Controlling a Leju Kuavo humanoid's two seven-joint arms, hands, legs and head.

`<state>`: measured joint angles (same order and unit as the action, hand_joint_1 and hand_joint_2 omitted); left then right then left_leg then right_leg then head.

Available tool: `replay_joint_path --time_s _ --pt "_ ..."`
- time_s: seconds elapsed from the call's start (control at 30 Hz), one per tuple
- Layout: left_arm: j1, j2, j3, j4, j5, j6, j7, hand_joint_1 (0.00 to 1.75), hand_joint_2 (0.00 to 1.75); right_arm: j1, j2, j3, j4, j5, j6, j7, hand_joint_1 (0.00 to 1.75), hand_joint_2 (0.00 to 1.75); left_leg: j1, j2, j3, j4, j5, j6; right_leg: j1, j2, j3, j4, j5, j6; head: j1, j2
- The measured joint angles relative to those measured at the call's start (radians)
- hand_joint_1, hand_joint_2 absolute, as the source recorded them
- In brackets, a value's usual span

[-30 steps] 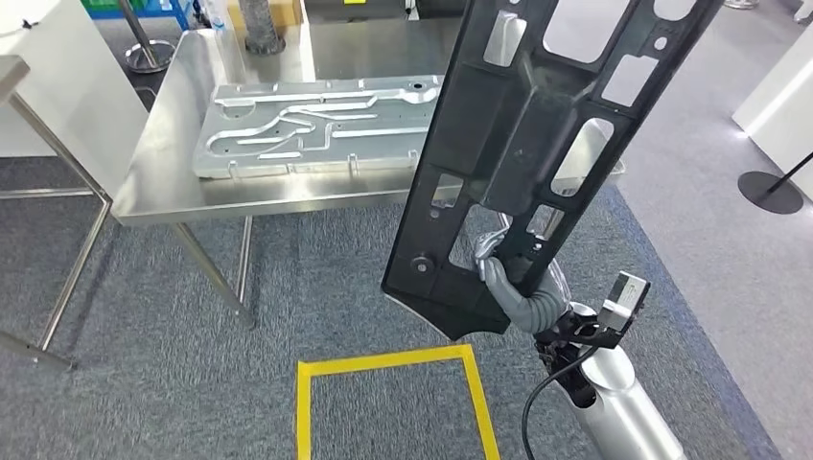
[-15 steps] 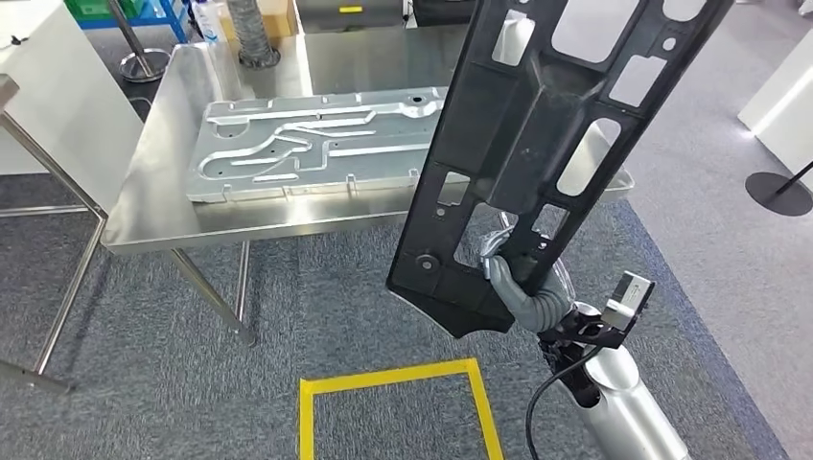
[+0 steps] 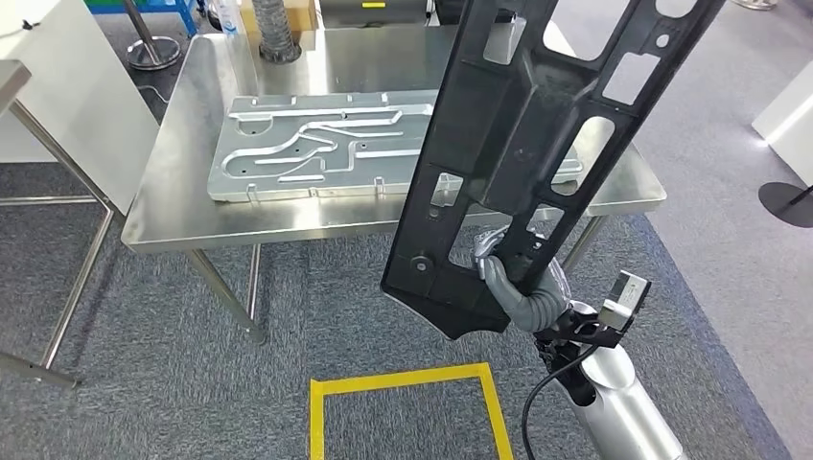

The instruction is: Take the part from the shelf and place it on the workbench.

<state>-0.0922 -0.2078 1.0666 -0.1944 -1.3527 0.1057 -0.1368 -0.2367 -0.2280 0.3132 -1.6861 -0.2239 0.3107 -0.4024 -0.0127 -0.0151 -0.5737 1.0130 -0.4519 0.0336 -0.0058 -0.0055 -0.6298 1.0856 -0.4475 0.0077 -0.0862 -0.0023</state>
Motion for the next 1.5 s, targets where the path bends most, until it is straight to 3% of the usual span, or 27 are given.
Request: replay_joint_path --time_s 0.03,0.1,0.2,0.23,0.3,0.33,0.37,0.4,0.47,0.5,0.53,0.7,0.77,0.83,0.87,0.9,0.93,1.0,1.07,1.13,1.23,1.33,1.37,1.4,1.43,1.5 --pt "0.0 0.0 0.0 0.0 0.0 0.0 -0.001 0.0 1.75 -0.004 0.0 0.0 0.001 0.0 0.001 0.0 1.75 1.75 -0.001 0.0 0.002 0.0 -0.004 -0.003 0.006 -0.002 0.017 -0.04 0.011 -0.007 0.0 0.0" --pt "-0.001 -0.001 0.0 0.0 0.0 0.002 -0.001 0.0 1.75 -0.01 0.0 0.0 0.002 -0.001 0.003 -0.001 1.75 1.75 -0.002 0.001 0.004 -0.001 -0.009 -0.012 0.011 -0.002 0.027 -0.066 0.004 -0.014 0.0 0.0" --pt "-0.002 0.0 0.0 0.0 -0.001 0.005 -0.002 0.0 1.75 -0.012 0.0 -0.001 0.006 -0.005 0.003 -0.004 1.75 1.75 -0.003 0.006 0.003 0.025 -0.029 -0.027 0.001 -0.001 0.054 -0.09 0.001 -0.018 0.0 0.0" --pt "-0.002 0.0 0.0 0.0 -0.001 0.007 -0.002 0.0 1.75 -0.012 0.0 -0.001 0.007 -0.006 0.003 -0.005 1.75 1.75 -0.001 0.007 -0.016 0.068 -0.048 -0.033 -0.003 -0.002 0.067 -0.097 -0.001 -0.021 0.0 0.0" --pt "-0.002 0.0 0.0 0.0 0.0 0.008 -0.004 0.0 1.75 -0.013 0.0 -0.001 0.009 -0.007 0.004 -0.008 1.75 1.75 0.006 0.008 -0.088 0.198 -0.092 -0.043 -0.003 -0.004 0.083 -0.099 -0.012 -0.024 0.0 0.0" --pt "-0.003 0.0 0.001 0.0 0.0 0.008 -0.005 0.0 1.75 -0.012 -0.001 -0.001 0.011 -0.007 0.004 -0.009 1.75 1.75 0.01 0.008 -0.124 0.252 -0.103 -0.047 -0.003 -0.004 0.09 -0.098 -0.019 -0.023 0.0 0.0" --pt "-0.005 0.0 0.001 0.0 0.0 0.008 -0.006 0.0 1.75 -0.011 -0.001 -0.001 0.013 -0.007 0.004 -0.009 1.75 1.75 0.014 0.008 -0.145 0.274 -0.094 -0.051 -0.004 -0.004 0.098 -0.097 -0.026 -0.022 0.0 0.0" --pt "-0.007 0.0 0.001 0.0 0.0 0.008 -0.007 0.0 1.75 -0.011 -0.001 -0.001 0.015 -0.007 0.006 -0.01 1.75 1.75 0.017 0.008 -0.148 0.258 -0.066 -0.054 -0.005 -0.003 0.107 -0.096 -0.034 -0.02 0.0 0.0" --pt "-0.005 0.001 0.001 0.0 0.0 0.01 -0.005 0.0 1.75 -0.01 -0.001 -0.001 0.016 -0.008 0.008 -0.01 1.75 1.75 0.021 0.009 -0.109 0.143 0.019 -0.057 -0.008 -0.001 0.128 -0.093 -0.054 -0.013 0.0 0.0" --pt "-0.003 0.002 0.001 0.0 0.0 0.01 -0.005 0.0 1.75 -0.011 -0.001 -0.001 0.017 -0.009 0.009 -0.011 1.75 1.75 0.021 0.008 -0.086 0.087 0.048 -0.056 -0.008 0.001 0.135 -0.09 -0.063 -0.008 0.0 0.0" --pt "-0.001 0.002 0.002 0.0 0.0 0.011 -0.004 0.0 1.75 -0.012 -0.001 -0.001 0.018 -0.009 0.01 -0.012 1.75 1.75 0.02 0.008 -0.068 0.046 0.059 -0.051 -0.007 0.003 0.137 -0.087 -0.07 -0.002 0.0 0.0" --pt "0.0 0.003 0.002 0.0 0.0 0.01 -0.001 0.0 1.75 -0.016 0.001 -0.001 0.02 -0.01 0.01 -0.012 1.75 1.75 0.015 0.005 -0.047 0.004 0.037 -0.017 -0.009 0.002 0.129 -0.07 -0.093 0.023 0.0 0.0" --pt "0.0 0.003 0.002 0.0 0.0 0.01 -0.001 0.0 1.75 -0.019 0.002 -0.001 0.02 -0.01 0.01 -0.013 1.75 1.75 0.017 0.006 -0.032 -0.004 0.031 -0.007 -0.01 0.003 0.075 0.031 -0.132 0.027 0.0 0.0" --pt "-0.001 0.003 0.002 0.0 0.0 0.01 -0.001 0.0 1.75 -0.019 0.002 -0.001 0.023 -0.01 0.01 -0.013 1.75 1.75 0.015 0.006 -0.023 -0.005 0.023 -0.001 -0.01 0.004 -0.019 0.172 -0.168 0.029 0.0 0.0" --pt "-0.001 0.003 0.002 0.0 0.0 0.01 -0.001 0.0 1.75 -0.018 0.002 -0.001 0.025 -0.01 0.01 -0.013 1.75 1.75 0.014 0.005 -0.018 -0.005 0.018 0.0 -0.01 0.004 -0.055 0.214 -0.166 0.03 0.0 0.0" --pt "0.0 0.003 0.002 0.0 0.0 0.01 0.0 0.0 1.75 -0.017 0.002 -0.001 0.027 -0.011 0.01 -0.012 1.75 1.75 0.012 0.004 -0.011 -0.004 0.013 0.0 -0.01 0.004 -0.073 0.217 -0.144 0.029 0.0 0.0" --pt "0.0 0.003 0.002 0.0 0.0 0.01 0.0 0.0 1.75 -0.017 0.002 -0.001 0.028 -0.011 0.01 -0.012 1.75 1.75 0.012 0.002 -0.002 -0.004 0.007 -0.001 -0.01 0.004 -0.07 0.18 -0.103 0.027 0.0 0.0" --pt "0.0 0.002 0.002 0.0 0.001 0.01 0.001 0.0 1.75 -0.017 0.002 -0.001 0.028 -0.013 0.01 -0.012 1.75 1.75 0.011 -0.001 0.016 -0.003 -0.006 -0.004 -0.008 0.003 -0.026 0.048 -0.01 0.018 0.0 0.0" --pt "-0.001 0.002 0.003 0.0 0.003 0.01 0.0 0.0 1.75 -0.018 0.002 -0.001 0.027 -0.013 0.009 -0.013 1.75 1.75 0.008 -0.003 0.023 -0.001 -0.015 -0.012 -0.002 0.003 0.009 -0.043 0.024 0.008 0.0 0.0" --pt "-0.001 0.002 0.003 0.0 0.003 0.01 -0.001 0.0 1.75 -0.017 0.002 -0.001 0.027 -0.013 0.007 -0.013 1.75 1.75 0.007 -0.003 0.022 -0.001 -0.02 -0.023 0.003 0.004 0.014 -0.061 0.018 -0.001 0.0 0.0" --pt "-0.001 0.002 0.004 0.0 0.003 0.009 -0.004 0.0 1.75 -0.017 0.002 -0.002 0.027 -0.013 0.001 -0.012 1.75 1.75 0.008 0.001 0.01 0.032 -0.047 -0.038 -0.004 0.004 0.023 -0.073 0.018 -0.016 0.0 0.0" --pt "-0.001 0.002 0.005 0.0 0.005 0.005 -0.008 0.0 1.75 -0.017 0.0 -0.005 0.027 -0.012 -0.001 -0.012 1.75 1.75 0.012 0.004 -0.08 0.213 -0.127 -0.05 -0.004 0.002 0.031 -0.076 0.014 -0.027 0.0 0.0" --pt "-0.002 0.003 0.006 0.0 0.006 0.003 -0.01 0.0 1.75 -0.016 0.0 -0.005 0.028 -0.01 -0.002 -0.012 1.75 1.75 0.013 0.005 -0.11 0.265 -0.14 -0.052 -0.003 0.001 0.032 -0.075 0.012 -0.028 0.0 0.0" --pt "-0.003 0.003 0.006 0.0 0.008 0.0 -0.012 0.0 1.75 -0.016 0.0 -0.006 0.028 -0.006 -0.005 -0.012 1.75 1.75 0.014 0.005 -0.125 0.286 -0.134 -0.053 -0.003 0.002 0.033 -0.074 0.01 -0.029 0.0 0.0" --pt "-0.004 0.003 0.007 0.0 0.008 -0.002 -0.014 0.0 1.75 -0.015 0.0 -0.007 0.028 0.001 -0.011 -0.011 1.75 1.75 0.015 0.006 -0.12 0.264 -0.108 -0.053 -0.003 0.003 0.035 -0.073 0.008 -0.028 0.0 0.0" --pt "-0.002 0.003 0.01 0.0 0.01 -0.004 -0.018 0.0 1.75 -0.018 0.0 -0.012 0.029 0.033 -0.03 -0.01 1.75 1.75 0.015 0.007 -0.066 0.137 -0.032 -0.048 -0.003 0.005 0.041 -0.068 0.0 -0.024 0.0 0.0"
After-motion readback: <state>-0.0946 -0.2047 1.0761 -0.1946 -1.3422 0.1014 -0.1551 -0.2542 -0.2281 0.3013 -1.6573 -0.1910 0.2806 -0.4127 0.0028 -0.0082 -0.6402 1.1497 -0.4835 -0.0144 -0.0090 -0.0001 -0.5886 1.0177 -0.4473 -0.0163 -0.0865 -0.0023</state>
